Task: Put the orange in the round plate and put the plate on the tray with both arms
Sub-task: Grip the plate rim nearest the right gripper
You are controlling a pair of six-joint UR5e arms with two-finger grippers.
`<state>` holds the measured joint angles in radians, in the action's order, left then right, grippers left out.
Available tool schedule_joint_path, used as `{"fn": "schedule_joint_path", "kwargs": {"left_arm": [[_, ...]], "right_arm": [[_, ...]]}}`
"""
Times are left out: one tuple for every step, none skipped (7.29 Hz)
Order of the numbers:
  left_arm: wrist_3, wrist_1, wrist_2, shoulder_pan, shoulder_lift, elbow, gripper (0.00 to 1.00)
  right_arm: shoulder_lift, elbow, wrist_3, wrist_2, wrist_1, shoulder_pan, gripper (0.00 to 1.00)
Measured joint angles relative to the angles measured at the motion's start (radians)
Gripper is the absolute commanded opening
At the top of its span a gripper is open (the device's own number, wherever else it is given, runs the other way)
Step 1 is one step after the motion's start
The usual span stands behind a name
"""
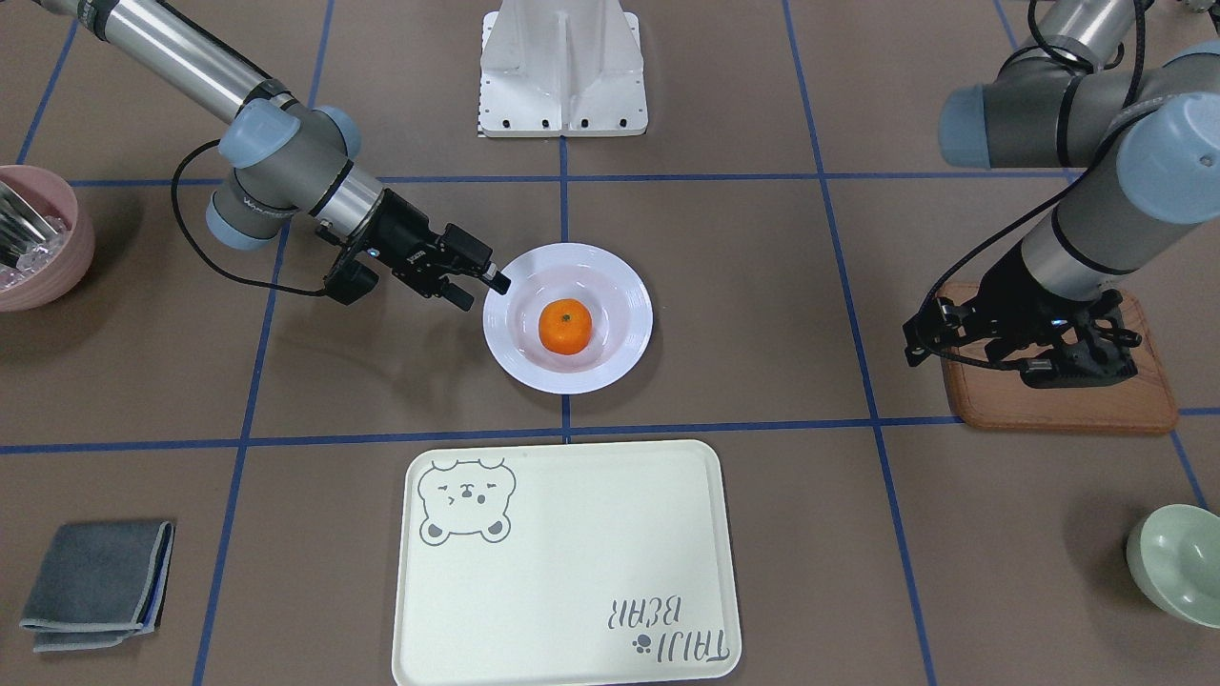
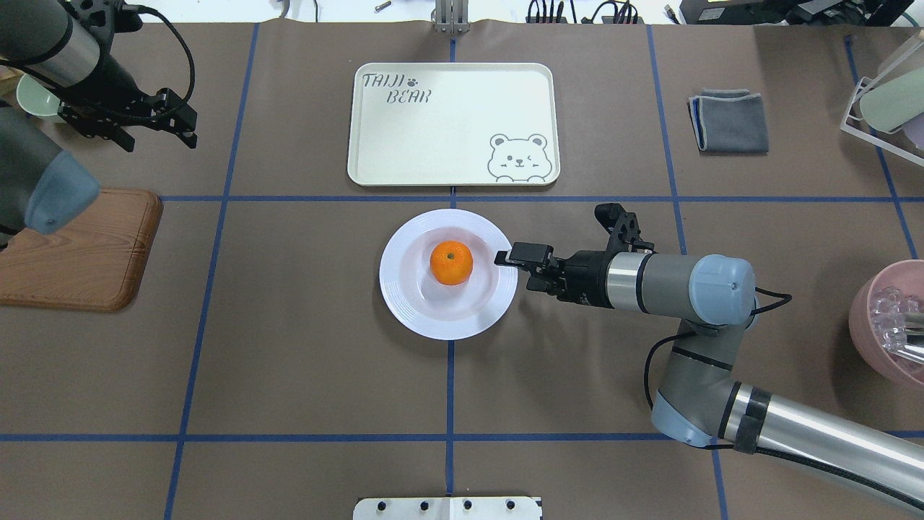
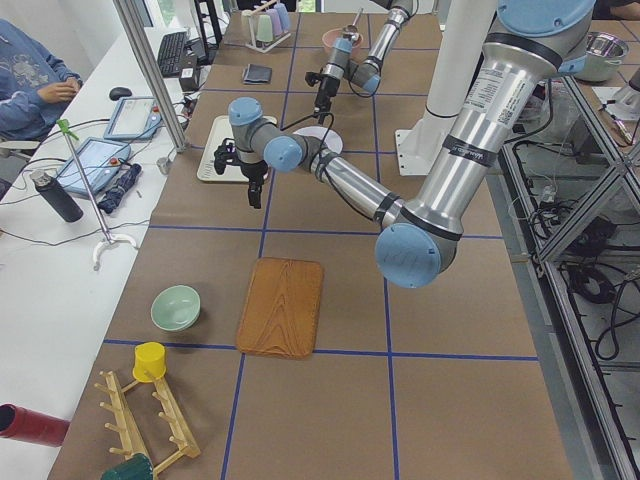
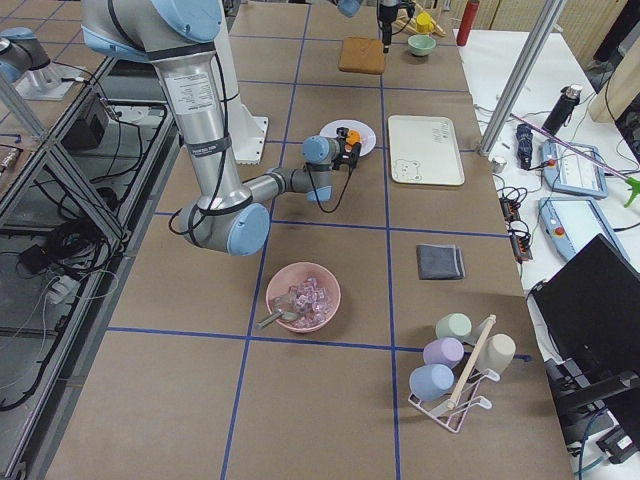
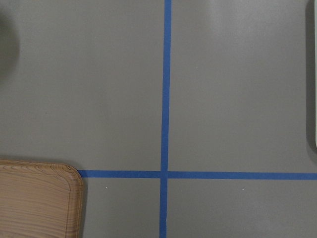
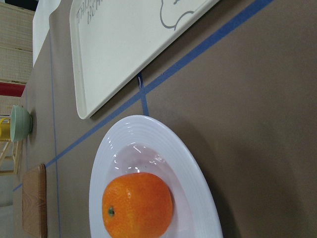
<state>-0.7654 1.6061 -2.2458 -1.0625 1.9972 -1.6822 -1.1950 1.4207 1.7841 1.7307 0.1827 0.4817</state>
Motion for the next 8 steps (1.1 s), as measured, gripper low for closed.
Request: {"fn": "schedule_joint_path", "kwargs": {"left_arm": [[0.0, 0.0, -0.001, -0.003, 0.0, -0.001, 0.97], [0.0, 0.0, -0.004, -0.006, 0.0, -0.003, 0.97], [0.0, -0.002, -0.005, -0.008, 0.0, -0.005, 0.97], [0.0, -0.005, -0.006, -0.01, 0.0, -0.007, 0.97], [0.0, -0.008, -0.006, -0.013, 0.0, -0.009, 0.97], [0.0, -0.009, -0.006, -0.015, 0.0, -0.011, 0.97], [0.0, -0.013, -0.006, -0.015, -0.001, -0.017, 0.97], [0.0, -0.025, -0.006, -0.016, 0.0, -0.024, 0.97]], "right_arm": [[0.002, -0.003, 0.001, -0.001, 0.0, -0.003, 0.99], [0.009, -0.009, 0.001, -0.004, 0.001, -0.005, 0.99], [0.02, -0.02, 0.001, -0.01, 0.001, -0.01, 0.98], [0.027, -0.028, 0.001, -0.017, 0.001, -0.016, 0.96], [0.031, -0.032, 0.002, -0.021, 0.001, -0.02, 0.95], [0.033, -0.033, 0.004, -0.023, 0.001, -0.022, 0.94], [0.035, -0.036, 0.005, -0.024, 0.001, -0.025, 0.94], [0.037, -0.039, 0.006, -0.025, 0.001, -0.027, 0.93]]}}
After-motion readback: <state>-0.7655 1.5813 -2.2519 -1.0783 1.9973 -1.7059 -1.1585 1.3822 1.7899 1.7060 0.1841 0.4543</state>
